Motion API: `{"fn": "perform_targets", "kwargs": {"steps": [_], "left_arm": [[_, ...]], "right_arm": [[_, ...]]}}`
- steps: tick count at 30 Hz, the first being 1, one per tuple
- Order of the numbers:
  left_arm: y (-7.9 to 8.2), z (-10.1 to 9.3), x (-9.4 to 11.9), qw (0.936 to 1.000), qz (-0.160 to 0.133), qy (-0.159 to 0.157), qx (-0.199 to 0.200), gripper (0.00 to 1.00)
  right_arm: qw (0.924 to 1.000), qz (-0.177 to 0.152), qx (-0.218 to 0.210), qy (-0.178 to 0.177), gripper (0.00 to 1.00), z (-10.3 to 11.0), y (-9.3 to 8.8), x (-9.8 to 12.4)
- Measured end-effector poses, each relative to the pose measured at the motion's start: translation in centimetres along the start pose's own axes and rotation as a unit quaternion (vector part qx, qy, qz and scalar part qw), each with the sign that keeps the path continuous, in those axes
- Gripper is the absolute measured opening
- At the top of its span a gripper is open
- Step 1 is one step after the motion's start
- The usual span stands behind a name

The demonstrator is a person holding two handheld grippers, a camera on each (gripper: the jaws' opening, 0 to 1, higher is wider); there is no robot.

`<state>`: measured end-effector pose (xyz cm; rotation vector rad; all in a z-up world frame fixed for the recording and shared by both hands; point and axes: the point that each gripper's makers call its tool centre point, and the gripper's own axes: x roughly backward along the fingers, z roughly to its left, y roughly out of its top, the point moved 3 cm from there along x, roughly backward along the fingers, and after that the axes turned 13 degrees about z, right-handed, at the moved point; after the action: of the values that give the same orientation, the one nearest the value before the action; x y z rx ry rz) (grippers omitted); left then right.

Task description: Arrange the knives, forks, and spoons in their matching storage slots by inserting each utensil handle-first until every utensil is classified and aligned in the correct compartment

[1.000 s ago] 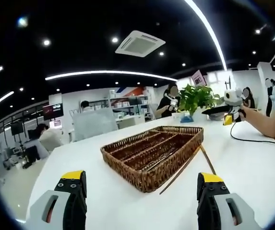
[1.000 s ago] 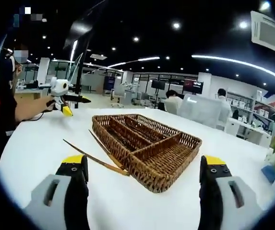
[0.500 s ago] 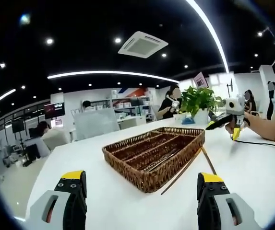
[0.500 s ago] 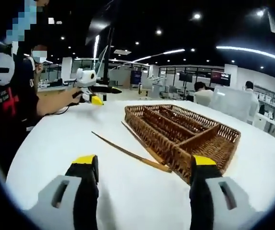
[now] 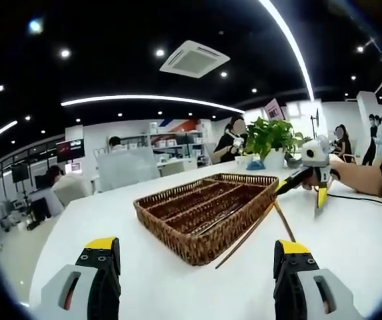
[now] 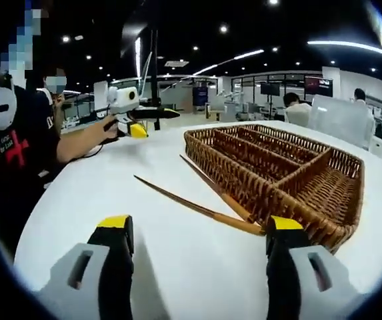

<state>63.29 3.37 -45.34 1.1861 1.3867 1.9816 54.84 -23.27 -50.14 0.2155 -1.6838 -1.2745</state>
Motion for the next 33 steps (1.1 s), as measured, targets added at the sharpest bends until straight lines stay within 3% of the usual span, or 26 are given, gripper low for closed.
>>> {"fn": "perform_targets", "kwargs": {"steps": [3,7,12,17,20,22,23,24,27,28,30,33], "left_arm": [[0.0,0.0,0.0,1.0,0.001,0.0,0.0,1.0],[0.1,0.0,0.0,1.0,0.0,0.001,-0.002,1.0],[0.1,0.1,0.1,1.0,-0.002,0.002,-0.001,1.0],[0.0,0.3,0.1,1.0,-0.002,0.003,0.001,1.0],[0.0,0.2,-0.1,1.0,0.001,0.002,-0.001,1.0],[-0.1,0.1,-0.1,1.0,0.002,0.0,-0.003,1.0],[0.0,0.1,-0.1,1.0,0.002,0.0,-0.003,1.0],[0.0,0.1,-0.1,1.0,0.001,0.0,-0.003,1.0],[0.1,0.2,0.0,1.0,-0.002,0.002,-0.001,1.0],[0.1,0.3,0.0,1.0,-0.002,0.002,0.0,1.0],[0.1,0.3,0.0,1.0,-0.001,0.003,-0.001,1.0],[0.0,0.2,0.0,1.0,0.0,0.002,-0.003,1.0]], "right_arm": [[0.9996,0.027,0.002,0.007,0.84,0.2,-0.8,-0.5],[0.9995,0.03,-0.002,0.009,0.84,0.1,-0.9,-0.2],[0.9981,0.05,0.0,0.037,0.61,1.6,-0.9,0.4],[0.9991,0.036,0.008,0.022,0.59,1.3,-0.8,0.5],[0.9984,0.034,0.044,-0.014,0.6,0.4,-1.3,-0.4],[0.9982,0.05,0.032,0.003,0.6,0.7,-1.9,-0.9],[0.9984,0.017,0.047,0.026,0.57,1.2,-1.1,-0.9],[0.9985,0.048,0.023,0.013,0.51,0.9,-2.2,-0.5],[0.9958,0.061,0.035,0.059,0.2,2.1,-2.0,0.5],[0.9961,0.059,0.035,0.056,0.14,2.0,-2.0,0.5],[0.9967,0.054,0.047,0.037,0.2,2.1,-2.0,0.0],[0.997,0.045,0.033,0.054,0.23,2.5,-1.7,-0.3]]}}
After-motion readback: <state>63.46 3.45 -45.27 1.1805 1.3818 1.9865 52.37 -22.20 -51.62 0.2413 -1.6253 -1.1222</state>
